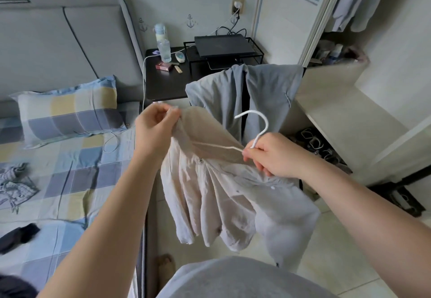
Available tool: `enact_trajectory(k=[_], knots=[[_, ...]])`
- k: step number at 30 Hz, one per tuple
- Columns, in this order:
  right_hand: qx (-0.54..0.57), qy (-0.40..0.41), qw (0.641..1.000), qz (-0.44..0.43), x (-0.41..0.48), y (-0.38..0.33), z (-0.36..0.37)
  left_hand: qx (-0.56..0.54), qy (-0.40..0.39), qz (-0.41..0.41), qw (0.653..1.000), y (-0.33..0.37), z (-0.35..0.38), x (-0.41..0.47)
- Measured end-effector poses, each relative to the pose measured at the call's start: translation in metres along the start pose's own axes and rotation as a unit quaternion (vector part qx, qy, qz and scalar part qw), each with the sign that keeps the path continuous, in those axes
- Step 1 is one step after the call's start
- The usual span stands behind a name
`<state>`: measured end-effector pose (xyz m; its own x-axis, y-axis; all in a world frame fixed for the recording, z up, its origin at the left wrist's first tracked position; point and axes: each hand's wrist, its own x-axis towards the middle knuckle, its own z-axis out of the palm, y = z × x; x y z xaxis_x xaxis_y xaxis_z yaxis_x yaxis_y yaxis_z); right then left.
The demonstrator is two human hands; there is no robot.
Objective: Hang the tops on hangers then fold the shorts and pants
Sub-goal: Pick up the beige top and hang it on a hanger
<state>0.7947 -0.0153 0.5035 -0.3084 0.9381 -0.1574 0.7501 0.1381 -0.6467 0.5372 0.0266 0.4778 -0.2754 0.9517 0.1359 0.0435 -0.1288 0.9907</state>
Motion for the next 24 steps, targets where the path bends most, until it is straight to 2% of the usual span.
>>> enact_trajectory(k=[2, 4, 6, 7, 9, 11, 13, 17, 18, 21, 24], knots=[[-0.013, 0.004, 1.000, 0.007, 0.003, -0.002, 0.006, 0.019, -0.111, 0.020, 0.993, 0.011, 0.005, -0.002], [0.001, 0.043, 0.999, -0.004, 0.006, -0.005, 0.008, 0.060, -0.227, -0.011, 0.972, 0.014, 0.007, -0.005], [0.027, 0.075, 0.997, -0.010, 0.008, -0.006, 0.006, 0.100, -0.260, -0.028, 0.960, 0.005, 0.005, -0.010], [0.046, 0.081, 0.996, -0.008, 0.009, -0.006, 0.005, 0.116, -0.229, -0.014, 0.967, -0.001, 0.004, -0.011], [0.067, 0.075, 0.995, -0.007, 0.009, -0.006, 0.003, 0.155, -0.099, 0.037, 0.982, -0.015, -0.001, -0.011], [0.071, 0.068, 0.995, -0.017, 0.009, -0.006, -0.001, 0.215, -0.004, 0.065, 0.974, -0.028, -0.009, -0.008], [0.080, 0.066, 0.994, -0.034, 0.009, -0.009, -0.007, 0.256, 0.005, 0.039, 0.966, -0.042, -0.019, -0.004], [0.097, 0.058, 0.992, -0.052, 0.011, -0.014, -0.019, 0.236, -0.049, -0.076, 0.967, -0.059, -0.034, 0.002], [0.105, 0.055, 0.992, -0.051, 0.011, -0.014, -0.023, 0.264, -0.049, -0.084, 0.960, -0.060, -0.037, 0.005], [0.082, 0.025, 0.996, -0.040, 0.013, -0.011, -0.033, 0.361, 0.011, -0.020, 0.932, -0.059, -0.049, 0.009], [0.022, -0.020, 0.999, -0.021, 0.016, -0.003, -0.035, 0.297, 0.082, 0.066, 0.949, -0.044, -0.056, 0.005]])
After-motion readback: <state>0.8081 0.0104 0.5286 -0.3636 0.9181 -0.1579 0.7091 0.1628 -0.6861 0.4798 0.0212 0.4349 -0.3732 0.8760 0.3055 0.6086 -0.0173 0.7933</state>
